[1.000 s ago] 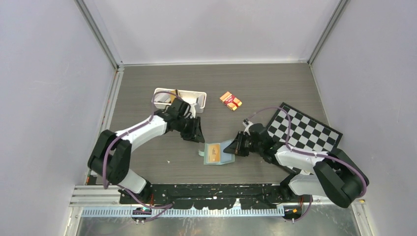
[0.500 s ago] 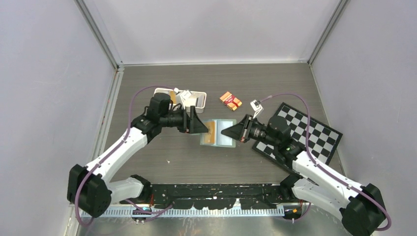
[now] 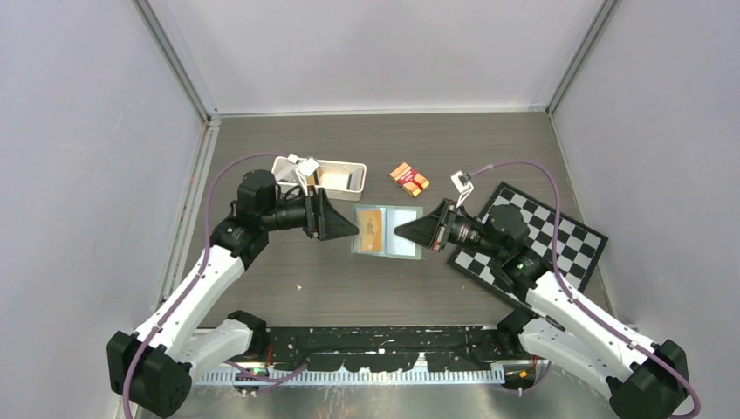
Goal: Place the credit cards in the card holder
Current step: Pick up the card holder from the center of the board, then turn over the card holder at the center of the board.
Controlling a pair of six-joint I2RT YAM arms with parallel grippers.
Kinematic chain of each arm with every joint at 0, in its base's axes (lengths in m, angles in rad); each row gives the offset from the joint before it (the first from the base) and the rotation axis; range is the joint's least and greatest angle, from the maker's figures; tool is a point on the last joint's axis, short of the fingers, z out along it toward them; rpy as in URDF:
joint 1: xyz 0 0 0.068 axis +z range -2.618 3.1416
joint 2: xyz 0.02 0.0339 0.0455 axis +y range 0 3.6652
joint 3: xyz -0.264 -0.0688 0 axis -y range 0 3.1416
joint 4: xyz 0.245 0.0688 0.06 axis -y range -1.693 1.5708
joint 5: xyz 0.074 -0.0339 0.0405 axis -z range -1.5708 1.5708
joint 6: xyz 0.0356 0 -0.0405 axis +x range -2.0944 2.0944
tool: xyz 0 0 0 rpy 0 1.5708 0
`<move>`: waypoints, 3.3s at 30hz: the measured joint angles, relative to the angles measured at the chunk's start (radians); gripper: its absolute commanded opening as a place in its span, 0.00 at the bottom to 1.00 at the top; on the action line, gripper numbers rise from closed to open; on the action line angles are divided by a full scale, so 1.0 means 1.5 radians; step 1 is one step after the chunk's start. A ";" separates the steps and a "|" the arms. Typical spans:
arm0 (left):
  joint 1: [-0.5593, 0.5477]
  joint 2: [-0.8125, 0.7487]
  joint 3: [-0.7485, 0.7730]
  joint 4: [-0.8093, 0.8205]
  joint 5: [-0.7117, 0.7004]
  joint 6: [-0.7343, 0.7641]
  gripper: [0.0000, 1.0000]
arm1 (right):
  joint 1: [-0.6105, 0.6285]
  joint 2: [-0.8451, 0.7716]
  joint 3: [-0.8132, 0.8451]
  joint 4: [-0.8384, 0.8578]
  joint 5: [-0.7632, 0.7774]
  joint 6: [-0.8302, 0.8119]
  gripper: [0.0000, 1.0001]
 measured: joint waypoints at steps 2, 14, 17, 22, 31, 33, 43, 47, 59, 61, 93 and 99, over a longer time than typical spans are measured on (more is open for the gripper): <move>0.000 -0.004 -0.015 0.019 0.020 -0.013 0.65 | 0.000 -0.002 0.000 0.004 -0.002 0.006 0.00; 0.000 -0.009 -0.042 0.078 0.062 -0.045 0.65 | 0.000 -0.004 0.000 0.055 -0.024 0.039 0.00; 0.000 -0.009 -0.046 0.092 0.068 -0.056 0.57 | 0.000 -0.003 0.000 0.064 -0.028 0.046 0.01; 0.000 -0.009 -0.064 0.155 0.089 -0.094 0.46 | 0.000 -0.002 0.000 0.084 -0.036 0.052 0.00; 0.001 -0.009 -0.103 0.261 0.112 -0.169 0.23 | -0.003 0.028 -0.014 0.104 -0.033 0.054 0.00; 0.001 -0.010 -0.104 0.268 0.115 -0.178 0.15 | -0.004 0.035 -0.021 0.103 -0.026 0.049 0.01; 0.000 0.006 -0.130 0.268 0.118 -0.179 0.05 | 0.001 0.125 -0.018 0.008 0.034 -0.010 0.01; -0.018 0.035 -0.127 0.215 0.089 -0.138 0.00 | 0.014 0.180 -0.007 -0.022 0.056 -0.026 0.00; -0.104 0.158 -0.049 -0.033 -0.102 0.023 0.11 | 0.055 0.343 0.000 -0.068 0.136 -0.026 0.00; -0.110 0.175 -0.049 -0.033 -0.108 0.024 0.12 | 0.059 0.366 0.002 -0.068 0.137 -0.025 0.00; -0.134 0.272 -0.068 0.048 -0.092 -0.002 0.09 | 0.072 0.478 0.032 -0.084 0.153 -0.020 0.00; -0.134 0.275 -0.068 0.036 -0.104 0.007 0.12 | 0.072 0.478 0.032 -0.094 0.161 -0.021 0.00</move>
